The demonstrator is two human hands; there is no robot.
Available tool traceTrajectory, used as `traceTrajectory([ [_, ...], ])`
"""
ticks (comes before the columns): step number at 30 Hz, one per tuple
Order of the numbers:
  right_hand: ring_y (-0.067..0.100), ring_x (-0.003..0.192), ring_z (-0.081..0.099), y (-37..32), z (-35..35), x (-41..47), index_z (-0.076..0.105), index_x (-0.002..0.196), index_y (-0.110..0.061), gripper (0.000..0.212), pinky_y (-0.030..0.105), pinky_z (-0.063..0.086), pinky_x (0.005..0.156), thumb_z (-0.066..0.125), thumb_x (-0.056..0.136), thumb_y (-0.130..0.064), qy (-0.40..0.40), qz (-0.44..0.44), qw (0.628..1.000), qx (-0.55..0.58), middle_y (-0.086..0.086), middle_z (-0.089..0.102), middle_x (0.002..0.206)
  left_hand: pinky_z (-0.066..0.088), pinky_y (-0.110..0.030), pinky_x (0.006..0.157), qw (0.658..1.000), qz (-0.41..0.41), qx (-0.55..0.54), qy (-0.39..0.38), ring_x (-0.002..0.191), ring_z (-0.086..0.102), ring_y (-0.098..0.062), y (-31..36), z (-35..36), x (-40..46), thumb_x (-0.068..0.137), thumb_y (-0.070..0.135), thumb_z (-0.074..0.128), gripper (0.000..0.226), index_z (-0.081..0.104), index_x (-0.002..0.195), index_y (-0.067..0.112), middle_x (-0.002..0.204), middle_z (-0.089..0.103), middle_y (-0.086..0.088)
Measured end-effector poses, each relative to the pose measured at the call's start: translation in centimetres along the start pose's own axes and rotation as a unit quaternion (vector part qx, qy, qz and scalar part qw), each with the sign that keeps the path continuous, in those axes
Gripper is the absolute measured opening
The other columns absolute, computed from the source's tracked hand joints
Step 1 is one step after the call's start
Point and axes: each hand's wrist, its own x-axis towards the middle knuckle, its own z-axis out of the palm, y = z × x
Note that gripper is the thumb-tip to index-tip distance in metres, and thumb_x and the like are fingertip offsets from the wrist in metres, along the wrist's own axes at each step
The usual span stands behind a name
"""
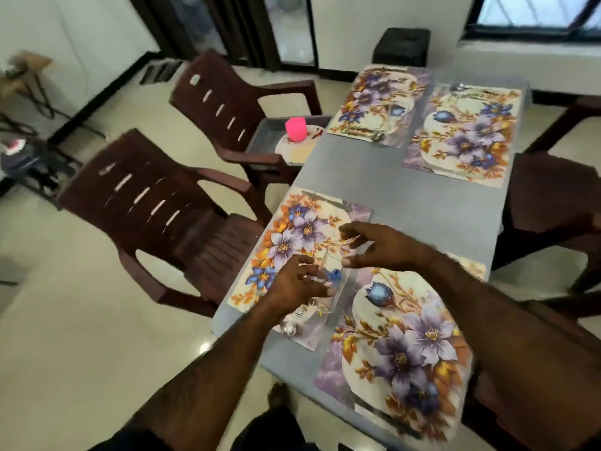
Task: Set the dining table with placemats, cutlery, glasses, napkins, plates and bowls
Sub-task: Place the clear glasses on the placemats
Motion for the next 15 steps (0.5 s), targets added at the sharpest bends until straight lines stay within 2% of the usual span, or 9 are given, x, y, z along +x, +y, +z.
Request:
traceTrajectory([
  [2, 0.003, 0.103, 0.069, -0.1, 1.7, 1.3, 0.055, 0.144, -0.028, 0.078, 0.011, 0.052, 0.084, 0.089, 0.077, -0.048, 0.0, 0.018, 1.0, -0.008, -0.011, 0.069, 0.124, 0.058, -0.043, 0.068, 0.998, 0.014, 0.025, -0.051, 0.098, 0.075, -0.038, 0.6, -1.8, 2.2, 0.073, -0.005, 0.09, 0.071, 0.048, 0.129, 0.01, 0.118, 0.072, -0.017],
  [5, 0.006, 0.091, 0.071, -0.4, 3.9, 3.7, 0.065, 0.133, -0.022, 0.065, 0.017, 0.055, 0.083, 0.093, 0.076, -0.035, 0.053, 0.055, 0.997, 0.006, -0.009, 0.074, 0.107, 0.064, -0.035, 0.069, 0.988, 0.05, 0.087, -0.119, 0.087, 0.075, -0.02, 1.1, -5.1, 6.0, 0.075, -0.017, 0.084, 0.071, 0.047, 0.131, 0.003, 0.119, 0.071, -0.022],
  [7, 0.004, 0.089, 0.07, -0.9, 5.4, 4.5, 0.068, 0.126, -0.022, 0.058, 0.017, 0.055, 0.081, 0.094, 0.076, -0.032, 0.1, 0.088, 0.991, 0.022, -0.01, 0.074, 0.103, 0.064, -0.033, 0.074, 0.976, 0.073, 0.113, -0.169, 0.09, 0.074, -0.019, 0.8, -7.5, 9.0, 0.073, -0.015, 0.087, 0.071, 0.049, 0.131, 0.002, 0.12, 0.071, -0.021],
  [9, 0.008, 0.087, 0.072, -2.0, 7.7, 5.2, 0.07, 0.12, -0.022, 0.053, 0.024, 0.057, 0.082, 0.095, 0.074, -0.029, 0.145, 0.126, 0.98, 0.053, -0.008, 0.075, 0.1, 0.064, -0.034, 0.083, 0.958, 0.105, 0.155, -0.219, 0.1, 0.071, -0.02, 0.1, -9.9, 11.8, 0.07, -0.009, 0.092, 0.073, 0.054, 0.131, 0.003, 0.118, 0.072, -0.015],
  [11, 0.013, 0.083, 0.072, -3.4, 10.2, 5.1, 0.071, 0.113, -0.019, 0.05, 0.029, 0.056, 0.081, 0.097, 0.07, -0.026, 0.199, 0.176, 0.961, 0.077, -0.004, 0.074, 0.098, 0.06, -0.022, 0.087, 0.934, 0.139, 0.213, -0.251, 0.108, 0.067, -0.016, -0.6, -11.5, 13.4, 0.072, 0.004, 0.096, 0.069, 0.06, 0.131, 0.009, 0.12, 0.072, -0.006],
  [13, 0.013, 0.083, 0.069, -5.1, 13.2, 4.5, 0.07, 0.11, -0.017, 0.054, 0.024, 0.052, 0.078, 0.098, 0.067, -0.035, 0.272, 0.26, 0.925, 0.049, -0.001, 0.073, 0.098, 0.05, -0.012, 0.084, 0.895, 0.192, 0.304, -0.266, 0.114, 0.064, -0.015, -1.0, -13.2, 14.4, 0.078, 0.02, 0.094, 0.066, 0.063, 0.135, 0.015, 0.13, 0.068, -0.002],
  [15, 0.02, 0.092, 0.069, -7.2, 15.9, 3.1, 0.066, 0.122, -0.019, 0.069, 0.03, 0.054, 0.082, 0.095, 0.066, -0.049, 0.311, 0.352, 0.883, -0.015, 0.002, 0.073, 0.103, 0.045, -0.021, 0.093, 0.835, 0.252, 0.415, -0.261, 0.124, 0.061, -0.021, -1.3, -14.1, 15.4, 0.085, 0.03, 0.087, 0.057, 0.064, 0.137, 0.021, 0.139, 0.064, -0.002],
])
